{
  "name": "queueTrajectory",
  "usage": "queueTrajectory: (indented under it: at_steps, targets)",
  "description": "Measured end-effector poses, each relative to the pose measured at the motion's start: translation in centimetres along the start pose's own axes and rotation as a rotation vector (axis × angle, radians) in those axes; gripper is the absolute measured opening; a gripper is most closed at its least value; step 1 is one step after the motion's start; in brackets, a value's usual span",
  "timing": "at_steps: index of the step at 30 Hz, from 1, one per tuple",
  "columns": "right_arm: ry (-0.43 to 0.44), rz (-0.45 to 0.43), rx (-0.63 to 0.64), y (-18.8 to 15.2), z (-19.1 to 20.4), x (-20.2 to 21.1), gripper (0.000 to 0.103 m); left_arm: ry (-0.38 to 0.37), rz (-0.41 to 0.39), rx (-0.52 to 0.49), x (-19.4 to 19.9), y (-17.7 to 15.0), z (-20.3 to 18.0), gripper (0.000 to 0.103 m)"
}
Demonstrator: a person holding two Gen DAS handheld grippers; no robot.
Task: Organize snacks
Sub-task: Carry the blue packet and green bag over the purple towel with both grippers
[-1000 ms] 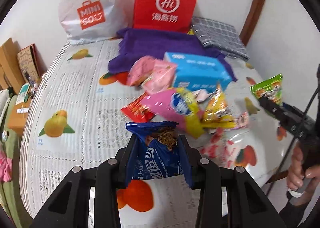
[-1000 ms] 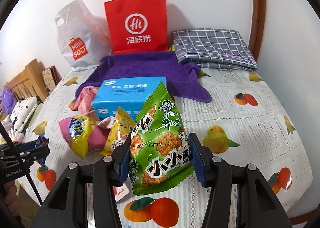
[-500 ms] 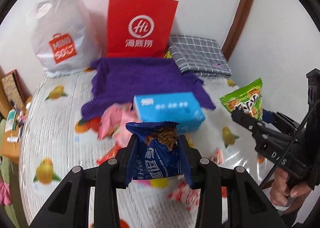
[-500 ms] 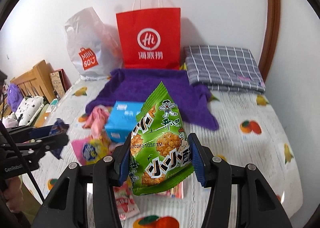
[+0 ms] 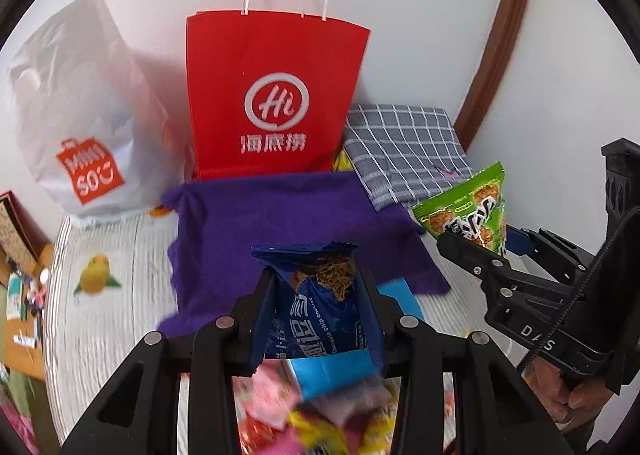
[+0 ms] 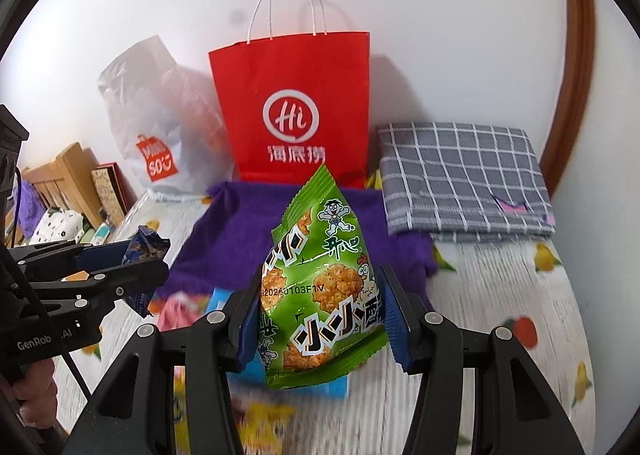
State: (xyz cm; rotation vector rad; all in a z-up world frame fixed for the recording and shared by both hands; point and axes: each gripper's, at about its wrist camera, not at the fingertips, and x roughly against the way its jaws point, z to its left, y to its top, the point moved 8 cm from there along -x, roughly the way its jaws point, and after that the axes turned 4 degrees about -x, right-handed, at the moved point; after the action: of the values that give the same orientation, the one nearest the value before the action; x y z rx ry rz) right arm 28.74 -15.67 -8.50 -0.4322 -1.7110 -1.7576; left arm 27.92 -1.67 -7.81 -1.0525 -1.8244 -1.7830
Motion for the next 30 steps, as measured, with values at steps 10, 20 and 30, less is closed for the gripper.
queueTrajectory:
  at_steps: [10,20,30]
  targets:
    - [0.013,0.003,0.006,5.4,-0.9,-6.7,0.052,0.022,0.008,0.013,-5.2,4.9,2.6,0.038]
    - [-0.007,0.047,0.033,6.2,-2.6,-12.5,0.052,0.066,0.053,0.054,-10.8,4.9,7.7,0.038]
    - [-0.011,0.132,0.092,3.5,-3.0,-16.8,0.052,0.07,0.151,0.09,-14.8,2.8,9.8,0.038]
